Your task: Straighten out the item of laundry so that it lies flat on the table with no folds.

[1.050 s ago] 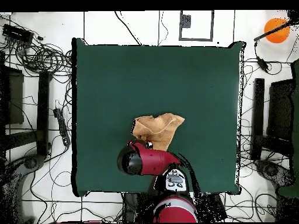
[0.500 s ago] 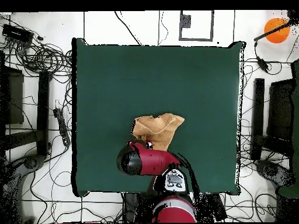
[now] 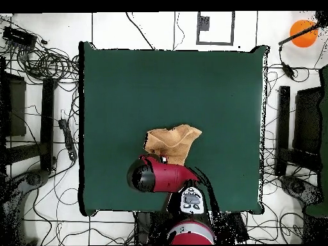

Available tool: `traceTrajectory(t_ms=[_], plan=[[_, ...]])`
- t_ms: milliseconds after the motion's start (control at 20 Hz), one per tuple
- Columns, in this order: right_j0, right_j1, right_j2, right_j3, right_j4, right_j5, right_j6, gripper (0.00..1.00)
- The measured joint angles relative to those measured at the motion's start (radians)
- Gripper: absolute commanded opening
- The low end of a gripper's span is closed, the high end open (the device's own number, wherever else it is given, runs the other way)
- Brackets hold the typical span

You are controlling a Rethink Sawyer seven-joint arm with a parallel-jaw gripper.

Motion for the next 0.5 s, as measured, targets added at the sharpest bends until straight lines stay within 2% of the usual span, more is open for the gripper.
traceTrajectory(t_ms=[500], plan=[[0.0,-0.028,0.0,0.0,0.0,0.024,0.0,0.0]])
